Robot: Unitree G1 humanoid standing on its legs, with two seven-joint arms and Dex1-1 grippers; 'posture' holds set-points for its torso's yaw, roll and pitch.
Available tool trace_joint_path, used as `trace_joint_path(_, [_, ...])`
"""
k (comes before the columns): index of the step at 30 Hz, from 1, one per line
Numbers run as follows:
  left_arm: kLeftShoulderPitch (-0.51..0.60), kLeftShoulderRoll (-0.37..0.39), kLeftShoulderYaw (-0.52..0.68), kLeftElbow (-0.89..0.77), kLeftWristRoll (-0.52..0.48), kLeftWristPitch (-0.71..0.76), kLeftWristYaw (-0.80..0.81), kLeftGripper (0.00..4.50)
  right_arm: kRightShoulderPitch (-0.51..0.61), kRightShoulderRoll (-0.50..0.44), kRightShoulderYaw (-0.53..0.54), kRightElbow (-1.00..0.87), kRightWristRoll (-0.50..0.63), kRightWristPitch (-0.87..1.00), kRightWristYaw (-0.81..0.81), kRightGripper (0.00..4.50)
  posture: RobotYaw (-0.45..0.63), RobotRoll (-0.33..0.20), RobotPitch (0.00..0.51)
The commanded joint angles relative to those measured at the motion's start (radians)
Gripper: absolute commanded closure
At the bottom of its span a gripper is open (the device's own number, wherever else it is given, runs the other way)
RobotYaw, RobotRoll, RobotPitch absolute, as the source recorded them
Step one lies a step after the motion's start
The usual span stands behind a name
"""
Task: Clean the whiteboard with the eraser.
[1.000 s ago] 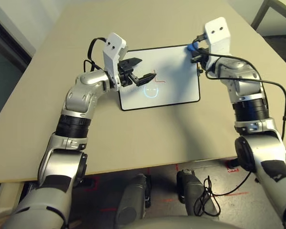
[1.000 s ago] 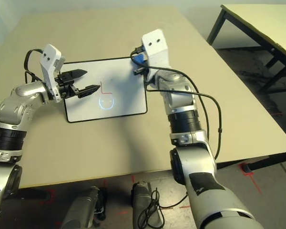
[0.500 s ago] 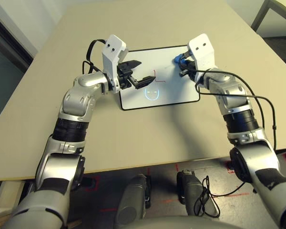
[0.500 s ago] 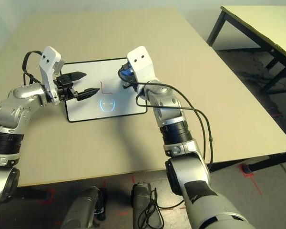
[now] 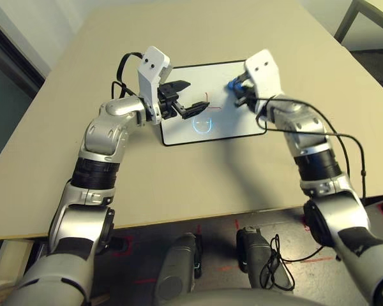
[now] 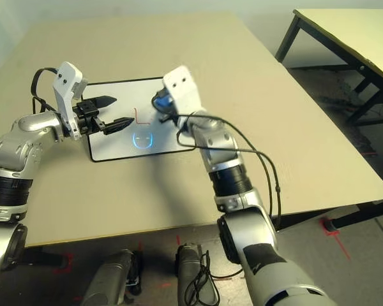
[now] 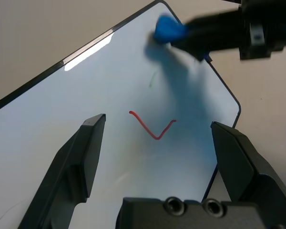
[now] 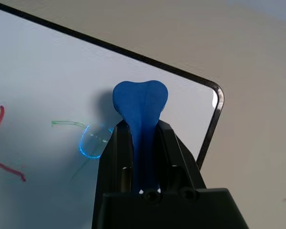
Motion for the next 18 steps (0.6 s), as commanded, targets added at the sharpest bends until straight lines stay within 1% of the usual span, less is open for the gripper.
trace_joint_path(1, [-0.004,-0.004,-0.007,-0.02,-0.004,0.014,-0.001,0.0,0.043,0.024,0.035,-0.016,0.003,0.033,0.023,3.93,0.02,0.0,0.167])
trace_joint_path(7, [-0.002,-0.004,-0.006,-0.021,-0.002,0.02,-0.003,0.0,0.155,0.058,0.136,-0.136,0.002,0.142,0.07,3.93,0.03,0.0,0.174])
trace_joint_path(10, [-0.002,-0.004,-0.006,-0.023,-0.002,0.023,-0.003,0.0,0.185,0.06,0.159,-0.171,0.002,0.182,0.085,3.93,0.03,0.0,0.177])
trace_joint_path(13, [-0.002,-0.005,-0.006,-0.023,-0.001,0.024,-0.001,0.0,0.168,0.05,0.144,-0.151,-0.003,0.178,0.086,3.93,0.03,0.0,0.177])
trace_joint_path(18, [-0.001,-0.004,-0.005,-0.027,-0.002,0.029,-0.001,0.0,0.083,0.029,0.064,-0.049,-0.011,0.115,0.037,3.93,0.03,0.0,0.178])
